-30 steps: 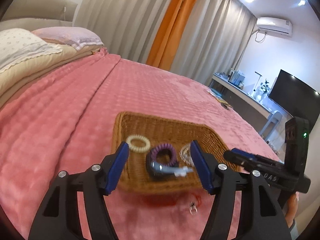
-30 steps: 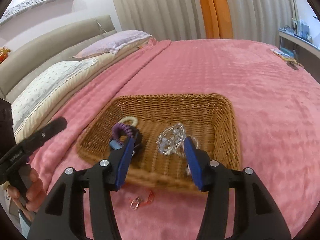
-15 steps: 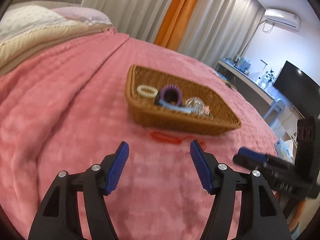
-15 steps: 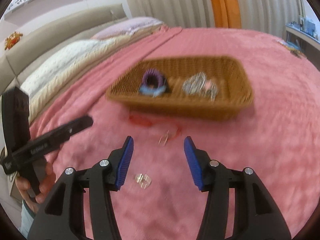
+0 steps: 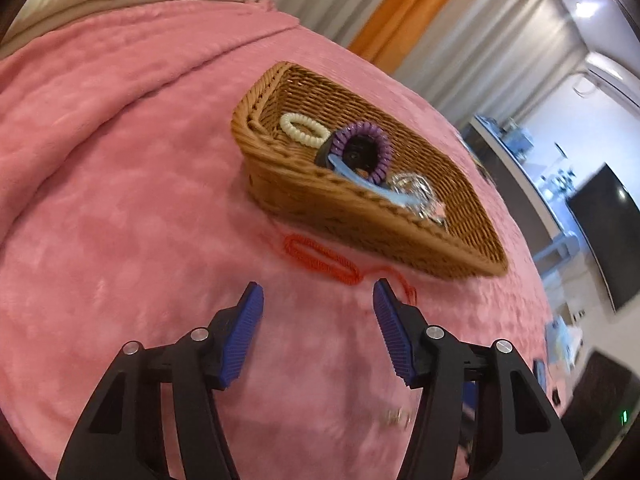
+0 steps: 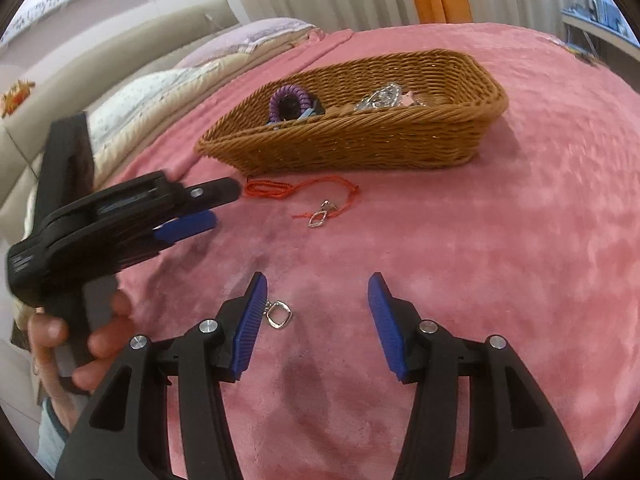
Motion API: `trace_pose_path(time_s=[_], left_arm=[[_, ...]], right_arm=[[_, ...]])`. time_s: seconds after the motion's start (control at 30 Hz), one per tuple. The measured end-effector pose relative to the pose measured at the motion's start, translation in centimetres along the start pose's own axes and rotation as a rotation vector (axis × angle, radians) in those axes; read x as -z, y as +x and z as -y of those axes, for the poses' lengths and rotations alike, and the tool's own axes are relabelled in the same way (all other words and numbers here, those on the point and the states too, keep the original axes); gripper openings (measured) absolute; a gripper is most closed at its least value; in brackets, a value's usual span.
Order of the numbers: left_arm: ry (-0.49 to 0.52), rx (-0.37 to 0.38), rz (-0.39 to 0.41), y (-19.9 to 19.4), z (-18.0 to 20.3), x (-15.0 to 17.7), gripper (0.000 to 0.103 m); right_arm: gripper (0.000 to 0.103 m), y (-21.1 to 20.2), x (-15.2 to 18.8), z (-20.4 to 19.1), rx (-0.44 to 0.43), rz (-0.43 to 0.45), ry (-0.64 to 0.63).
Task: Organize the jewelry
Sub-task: 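Grasp the red cord with the left gripper while the right approaches the silver square keychain, then grasp the silver square keychain with the right gripper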
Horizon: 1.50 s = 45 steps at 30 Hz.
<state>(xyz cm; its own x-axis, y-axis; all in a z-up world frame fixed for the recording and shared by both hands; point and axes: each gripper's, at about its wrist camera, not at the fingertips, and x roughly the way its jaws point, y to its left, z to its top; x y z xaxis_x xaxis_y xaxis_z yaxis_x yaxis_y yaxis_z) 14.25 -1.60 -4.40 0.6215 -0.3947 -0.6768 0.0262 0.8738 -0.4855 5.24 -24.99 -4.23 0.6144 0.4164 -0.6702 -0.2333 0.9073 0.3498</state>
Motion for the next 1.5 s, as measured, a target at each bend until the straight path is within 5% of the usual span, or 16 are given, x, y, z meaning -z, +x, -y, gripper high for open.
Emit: trace_pose_path(time_s=[0.37,0.47,0.53,0.6,1.2,1.4,1.5], left_arm=[[0.059,-0.223,-0.013,4.3,3.6,-1.5,0.055],[0.118,-0.291,-0.017,4.7,4.6,-1.4,0.036],[0.137,-0.279,-0.028,4.4,4.5,-1.4,0.009],[0.146,-0.242,-0.049,3.7,4.0,-1.3,0.003],[0.34,-0.024,-0.012,-7.4,-2.4,1.2,0.003],[0.377,0.018,-0.012,-7.6,-1.5,2.3,0.003],[0.382,0.031,-0.016,-7.5,-1.2,2.6,0.003]], right_arm=[[0.049,-0.6,0.0,2.1,-0.102,0.013,0.109],[0.049,-0.6,0.2,2.0,-0.099,0.013,0.103],[0.049,-0.7,0.2,1.7,-0.093,0.008,0.088],[0.049,-0.5,0.2,1.5,-0.085,-0.006,0.07],[0.049,2.5,1.0,-5.4,0.125,-0.13,-0.296],[0.014,2.5,1.5,-6.5,0.141,-0.128,-0.349],[0.013,2.3,1.5,-6.7,0.139,-0.127,-0.35]])
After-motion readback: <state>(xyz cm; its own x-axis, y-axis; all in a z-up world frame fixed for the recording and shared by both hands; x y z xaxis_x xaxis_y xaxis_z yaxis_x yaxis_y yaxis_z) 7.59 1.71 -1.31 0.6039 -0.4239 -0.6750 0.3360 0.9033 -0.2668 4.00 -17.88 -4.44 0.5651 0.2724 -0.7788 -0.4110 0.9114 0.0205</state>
